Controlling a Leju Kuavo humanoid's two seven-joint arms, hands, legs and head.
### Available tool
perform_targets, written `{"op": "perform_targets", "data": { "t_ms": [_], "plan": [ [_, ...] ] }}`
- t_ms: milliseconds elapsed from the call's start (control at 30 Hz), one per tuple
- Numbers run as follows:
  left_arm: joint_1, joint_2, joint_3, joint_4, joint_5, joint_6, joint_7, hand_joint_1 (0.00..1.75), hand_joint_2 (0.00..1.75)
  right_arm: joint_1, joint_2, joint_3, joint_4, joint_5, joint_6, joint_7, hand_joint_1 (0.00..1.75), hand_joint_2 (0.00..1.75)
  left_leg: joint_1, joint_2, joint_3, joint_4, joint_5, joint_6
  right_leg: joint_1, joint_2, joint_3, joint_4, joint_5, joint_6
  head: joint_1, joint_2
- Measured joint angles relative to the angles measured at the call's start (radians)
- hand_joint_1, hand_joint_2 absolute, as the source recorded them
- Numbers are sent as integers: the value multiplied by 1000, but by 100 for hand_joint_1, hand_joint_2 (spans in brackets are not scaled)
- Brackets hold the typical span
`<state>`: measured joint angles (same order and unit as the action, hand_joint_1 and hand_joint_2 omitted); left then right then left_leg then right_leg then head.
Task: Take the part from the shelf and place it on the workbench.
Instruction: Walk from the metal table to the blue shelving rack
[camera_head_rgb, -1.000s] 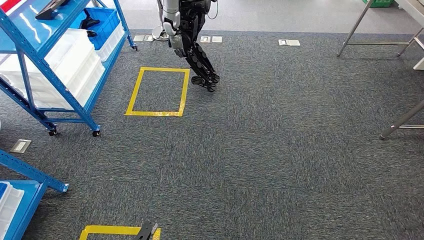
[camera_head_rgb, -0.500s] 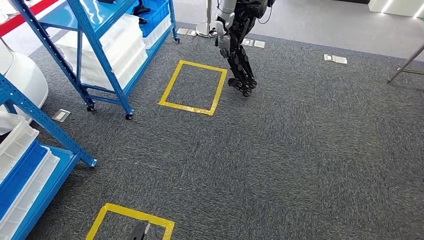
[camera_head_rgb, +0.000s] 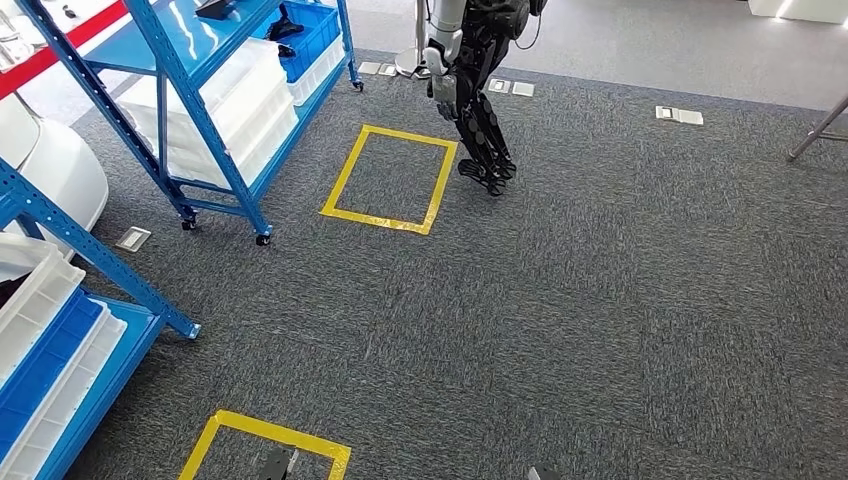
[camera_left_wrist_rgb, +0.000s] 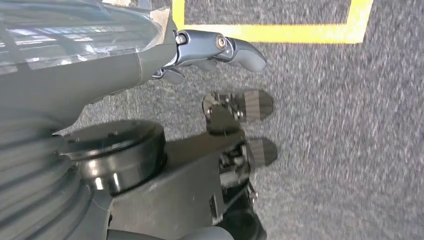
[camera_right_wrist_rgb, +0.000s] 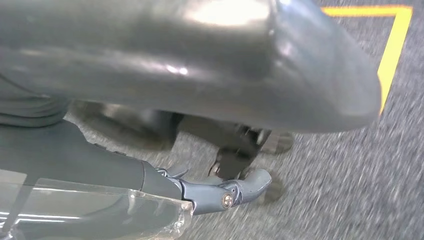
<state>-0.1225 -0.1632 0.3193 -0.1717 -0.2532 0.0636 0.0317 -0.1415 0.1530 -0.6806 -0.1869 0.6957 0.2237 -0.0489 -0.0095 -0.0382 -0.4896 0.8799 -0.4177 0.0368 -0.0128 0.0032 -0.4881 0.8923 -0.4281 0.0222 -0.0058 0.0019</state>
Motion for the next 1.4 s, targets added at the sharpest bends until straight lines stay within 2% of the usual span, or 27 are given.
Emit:
{"op": "perform_targets", "data": {
  "t_ms": [167, 367, 733, 933, 1067, 1400],
  "plan": [
    [0, 8, 0, 0, -9, -25, 11, 0, 175, -4, 14, 0, 0, -13, -14, -6, 0, 0, 0, 0, 40, -61, 21, -5, 0, 0, 40, -58, 20, -2, 0, 0],
    [-1, 13, 0, 0, -9, -24, 21, 0, 175, -9, 17, 5, 0, -16, -19, -1, 0, 0, 0, 0, 96, -151, 56, -4, 1, 0, 96, -150, 55, 1, 0, 0],
    [-2, 15, 0, 0, -10, -24, 21, 0, 175, -10, 17, 10, 0, -17, -23, 1, 0, 0, 1, 0, 231, -386, 155, -1, 1, 0, 235, -389, 154, 6, 0, 0],
    [-5, 15, 0, 0, -19, -21, 30, 0, 175, -11, 18, 10, 0, -36, -38, 1, 0, 0, 1, 0, 277, -463, 187, 1, 1, 0, 283, -471, 189, 8, 1, 0],
    [-12, 15, 0, 0, -23, -21, 36, 0, 175, -14, 22, 10, 0, -61, -61, -3, 0, 0, 1, 0, 254, -431, 179, -1, 1, 0, 262, -444, 184, 7, 1, 0],
    [-33, 15, -2, 0, -52, -24, 78, 0, 175, 0, 26, 9, 0, -106, -96, -39, 0, 0, 1, 0, 128, -243, 112, 1, 1, 0, 140, -263, 120, 5, 1, 0]
  ]
}}
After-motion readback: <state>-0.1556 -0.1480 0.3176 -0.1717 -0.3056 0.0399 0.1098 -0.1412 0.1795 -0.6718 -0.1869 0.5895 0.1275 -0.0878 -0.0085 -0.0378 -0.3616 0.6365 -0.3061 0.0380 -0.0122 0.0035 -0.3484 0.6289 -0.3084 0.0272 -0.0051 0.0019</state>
